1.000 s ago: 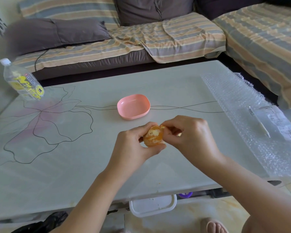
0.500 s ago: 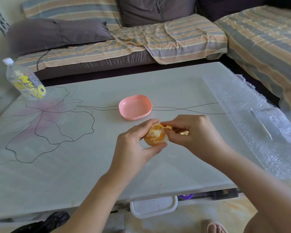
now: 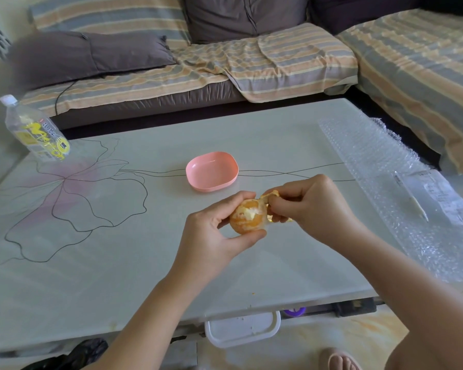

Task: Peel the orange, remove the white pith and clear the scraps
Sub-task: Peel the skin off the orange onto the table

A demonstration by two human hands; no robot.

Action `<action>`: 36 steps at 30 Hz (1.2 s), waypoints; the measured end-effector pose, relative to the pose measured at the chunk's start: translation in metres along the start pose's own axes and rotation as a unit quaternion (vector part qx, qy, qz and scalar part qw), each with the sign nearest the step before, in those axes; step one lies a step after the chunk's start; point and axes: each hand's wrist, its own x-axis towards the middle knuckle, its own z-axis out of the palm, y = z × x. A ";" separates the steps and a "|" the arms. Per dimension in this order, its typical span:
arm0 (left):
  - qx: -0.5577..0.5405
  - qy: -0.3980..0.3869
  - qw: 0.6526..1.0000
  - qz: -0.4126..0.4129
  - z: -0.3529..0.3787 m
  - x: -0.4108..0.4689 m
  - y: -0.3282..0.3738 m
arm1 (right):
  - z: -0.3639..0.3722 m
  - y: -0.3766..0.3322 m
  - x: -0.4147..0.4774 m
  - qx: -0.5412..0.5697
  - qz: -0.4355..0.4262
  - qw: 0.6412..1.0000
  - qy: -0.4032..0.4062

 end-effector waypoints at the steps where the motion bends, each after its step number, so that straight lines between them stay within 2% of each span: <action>1: -0.006 -0.003 1.000 0.003 -0.001 0.000 0.000 | 0.000 0.000 0.001 0.037 0.019 0.999 -0.004; 3: -0.020 -0.006 1.000 0.012 -0.003 -0.001 0.002 | 0.002 0.004 0.004 0.128 0.054 0.990 -0.015; 5: -0.031 -0.009 0.999 0.021 -0.003 -0.003 0.003 | 0.002 0.009 0.009 0.237 0.096 0.966 -0.026; 7: -0.060 -0.007 0.998 0.018 -0.004 -0.004 0.004 | -0.001 0.012 0.013 0.275 0.124 0.953 -0.028; 8: -0.092 -0.007 0.996 0.007 -0.004 -0.003 0.004 | -0.003 0.013 0.016 0.240 0.126 0.962 -0.024; 10: -0.166 -0.012 0.986 -0.027 -0.005 0.000 0.002 | -0.006 0.021 0.021 0.044 0.107 0.993 0.003; 12: -0.220 -0.026 0.973 -0.071 -0.007 0.004 -0.001 | -0.006 0.030 0.025 -0.178 0.060 0.982 0.027; 13: -0.244 -0.037 0.965 -0.092 -0.007 0.005 -0.002 | -0.005 0.033 0.028 -0.236 0.045 0.970 0.029; 15: -0.297 -0.061 0.944 -0.131 -0.005 0.006 -0.006 | -0.005 0.040 0.032 -0.278 0.051 0.959 0.032; 18: -0.377 -0.048 0.908 -0.177 -0.002 0.008 -0.011 | -0.007 0.046 0.035 -0.305 0.075 0.949 0.032; 21: -0.409 -0.024 0.890 -0.197 -0.002 0.010 -0.015 | -0.007 0.038 0.029 -0.251 0.034 0.966 0.046; 23: -0.407 -0.015 0.892 -0.198 -0.004 0.012 -0.017 | -0.006 0.023 0.019 -0.125 0.012 0.992 0.006; 25: -0.396 -0.014 0.898 -0.191 -0.004 0.013 -0.018 | -0.004 0.008 0.007 -0.030 0.005 0.999 -0.040; 31: -0.345 -0.048 0.922 -0.168 0.006 0.011 -0.015 | 0.000 0.006 0.003 -0.018 -0.012 0.999 -0.050; 36: -0.262 -0.011 0.956 -0.131 0.004 0.011 -0.012 | -0.004 0.006 0.001 -0.022 -0.011 0.997 -0.078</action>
